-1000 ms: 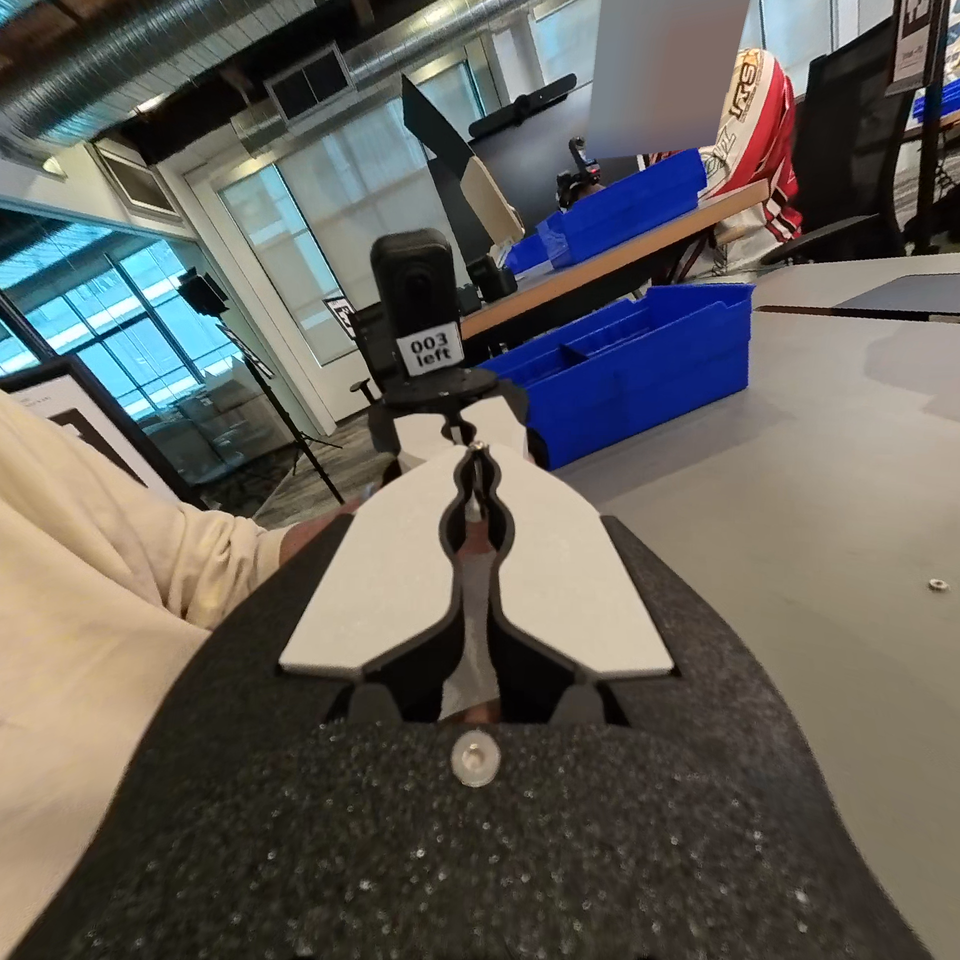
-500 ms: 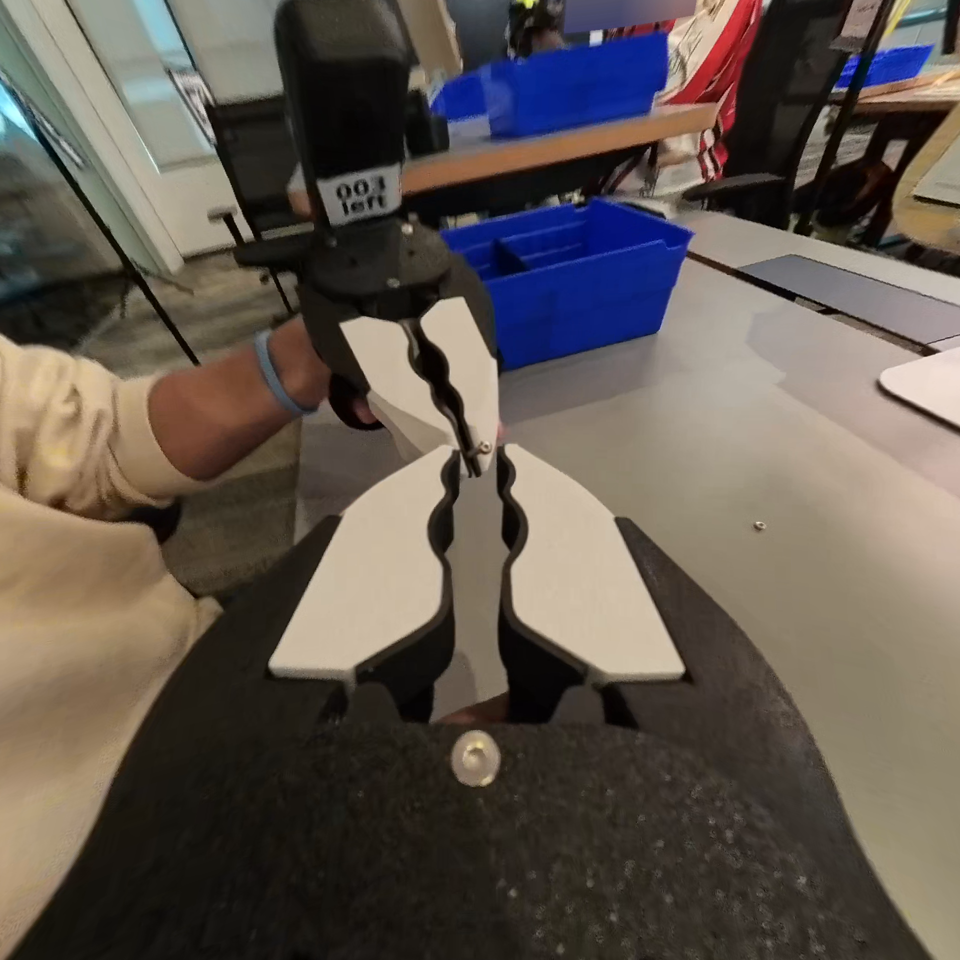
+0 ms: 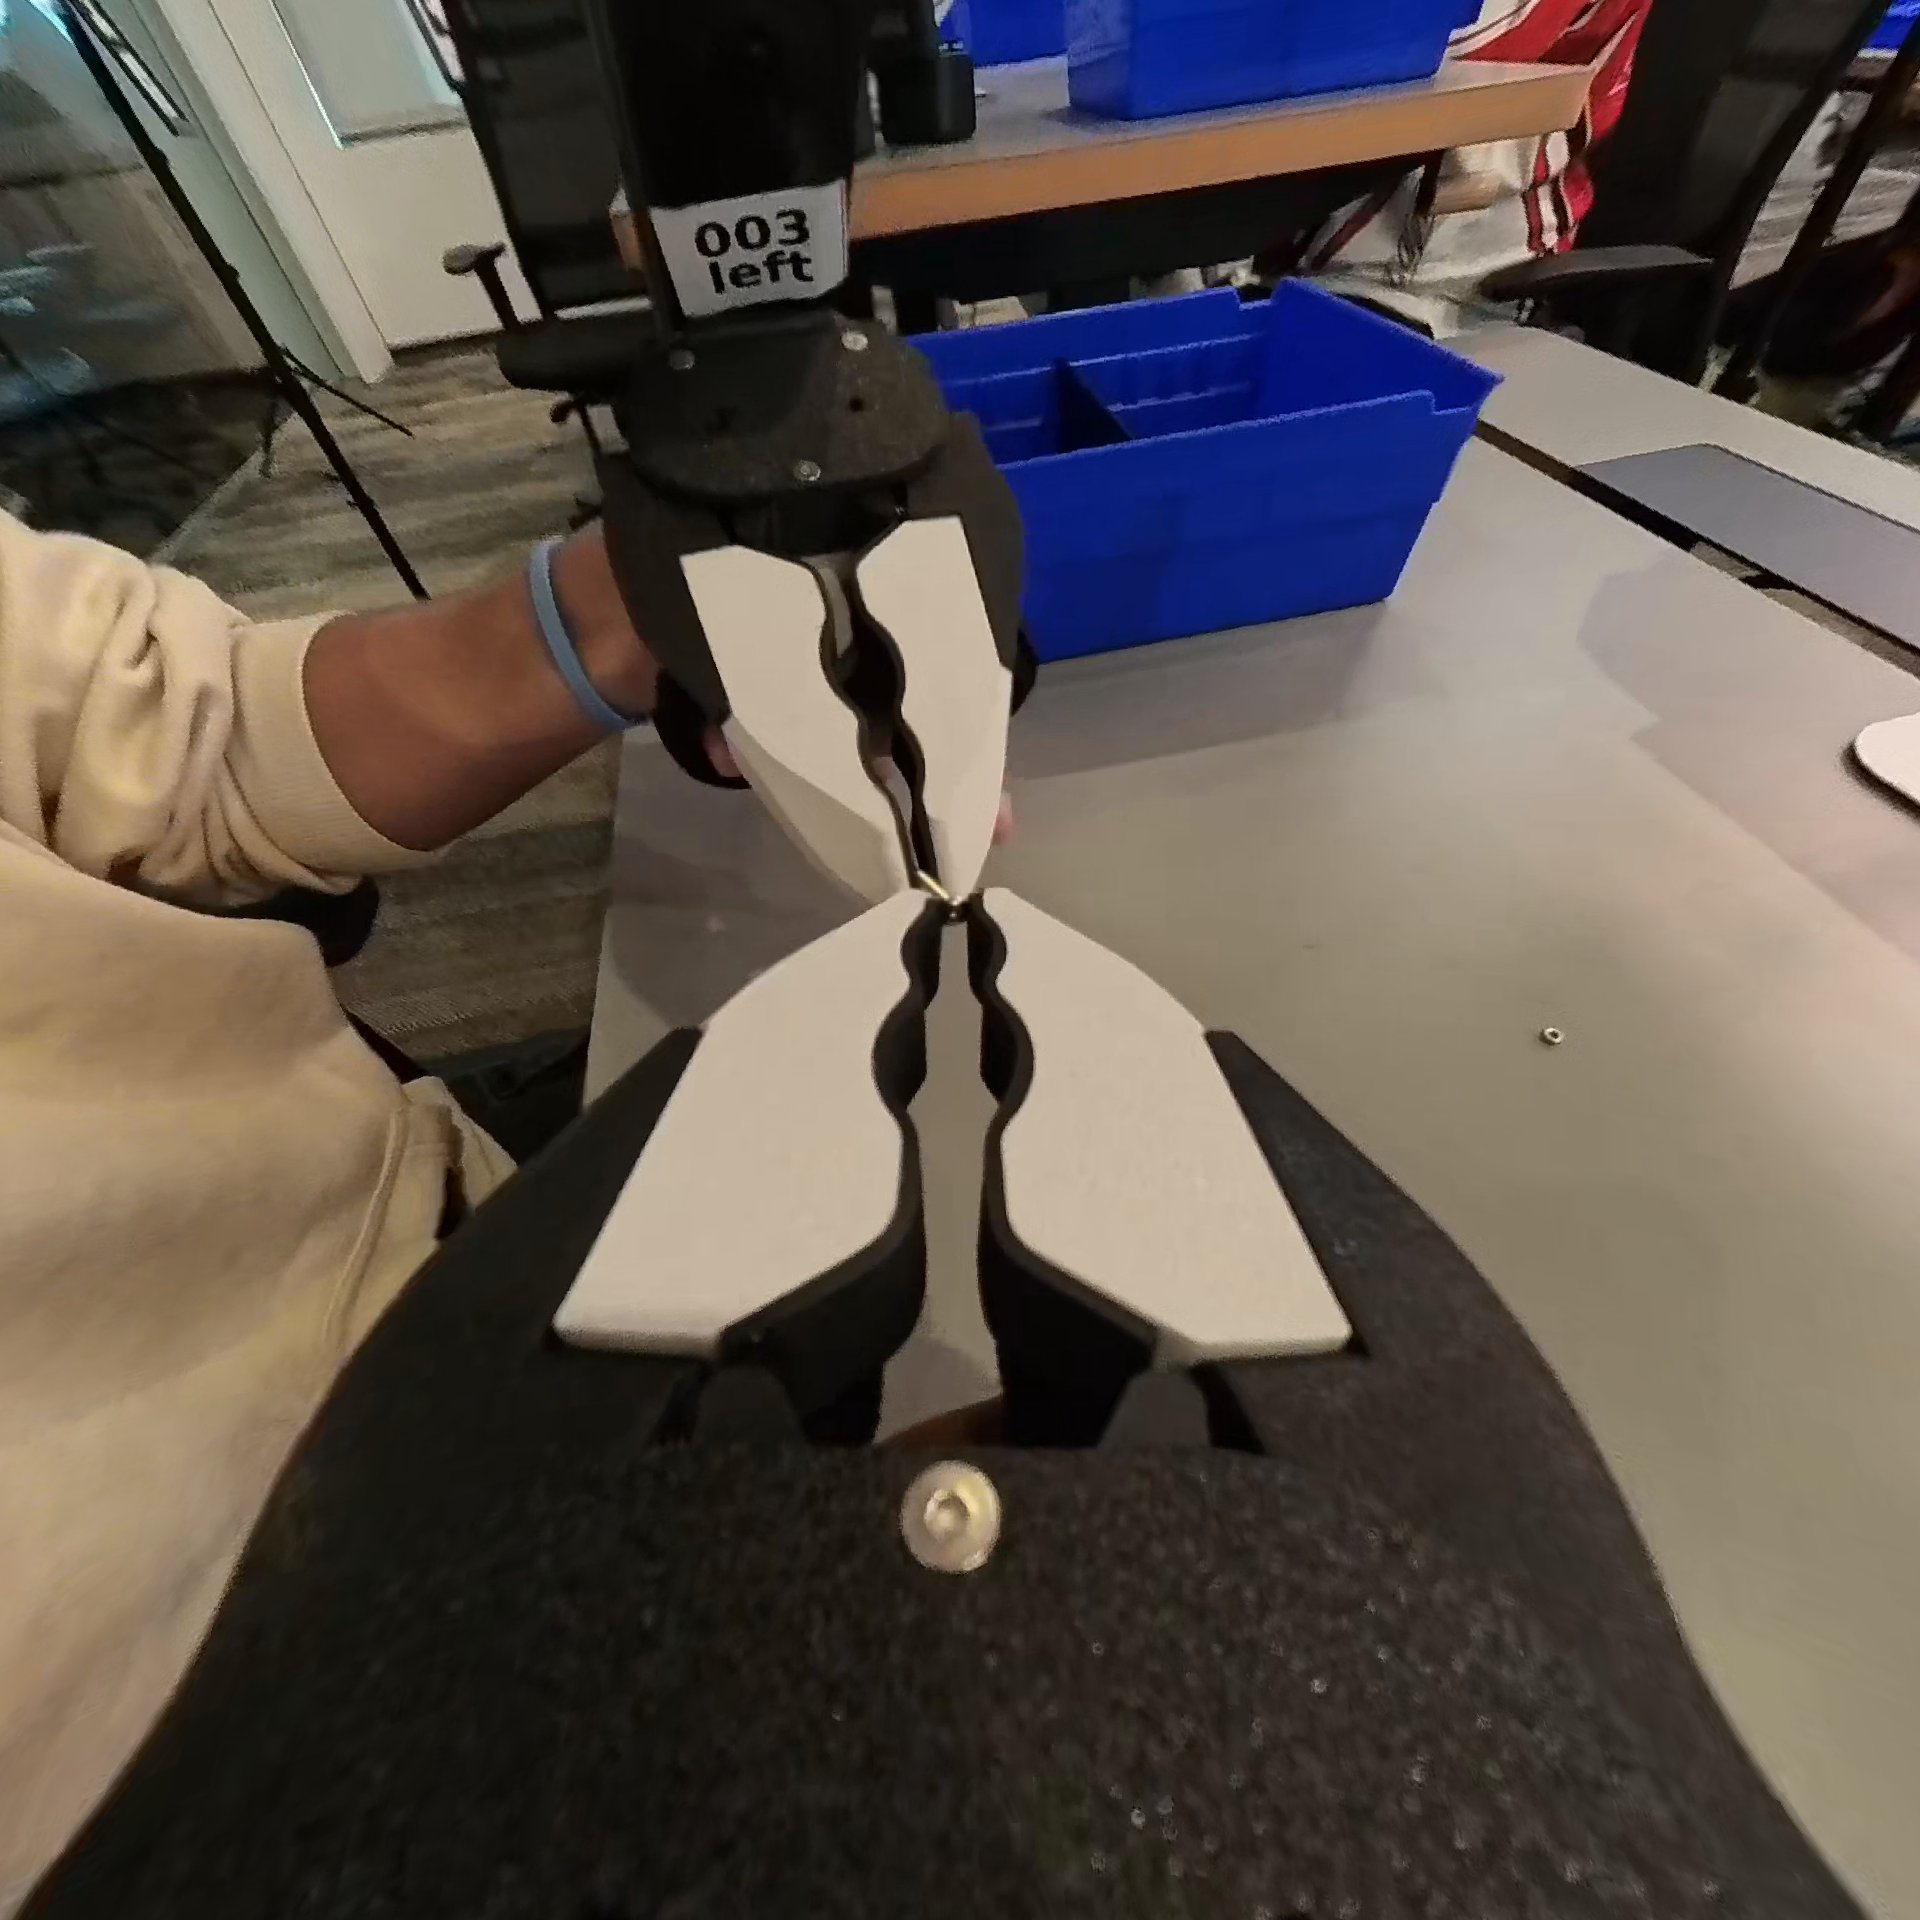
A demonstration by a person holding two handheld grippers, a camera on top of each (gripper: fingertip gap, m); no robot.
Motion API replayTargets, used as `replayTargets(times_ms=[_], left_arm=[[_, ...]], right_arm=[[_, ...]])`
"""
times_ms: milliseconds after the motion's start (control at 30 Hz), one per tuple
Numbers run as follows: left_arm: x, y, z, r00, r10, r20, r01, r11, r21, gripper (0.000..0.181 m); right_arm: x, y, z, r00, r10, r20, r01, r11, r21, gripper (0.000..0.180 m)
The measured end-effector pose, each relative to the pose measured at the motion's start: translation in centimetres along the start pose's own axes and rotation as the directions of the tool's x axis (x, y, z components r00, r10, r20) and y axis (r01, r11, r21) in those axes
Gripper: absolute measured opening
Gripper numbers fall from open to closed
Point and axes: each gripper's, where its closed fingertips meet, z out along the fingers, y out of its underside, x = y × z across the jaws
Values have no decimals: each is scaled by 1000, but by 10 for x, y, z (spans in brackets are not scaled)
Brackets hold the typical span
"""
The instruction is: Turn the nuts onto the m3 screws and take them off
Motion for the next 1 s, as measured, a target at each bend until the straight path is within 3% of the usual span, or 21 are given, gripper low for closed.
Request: replayTargets(times_ms=[400, 467, 600, 767, 900, 1000], left_arm=[[5, -19, -6, 997, -50, -65, 58, 990, 127, 2], [4, -23, -7, 995, -70, -65, 80, 982, 172, 5], [1, -32, -14, 987, -137, -80, 155, 942, 297, 29], [4, -40, -22, 983, -148, -105, 179, 878, 444, 20], [8, -38, -13, 995, -86, -39, 95, 914, 394, 18], [12, -39, -9, 997, -68, -45, 80, 922, 378, 18]], right_arm=[[-5, 13, 5, 997, 69, 41, -71, 996, 47, 4], [-3, 8, 1, 994, 100, 49, -105, 990, 94, 4], [-5, 3, -4, 977, 188, 101, -204, 961, 188, 4], [-6, 1, -1, 922, 341, 184, -381, 885, 269, 4], [-14, -3, 5, 880, 394, 265, -463, 834, 300, 4], [-16, -3, 10, 888, 386, 250, -449, 845, 291, 4]])
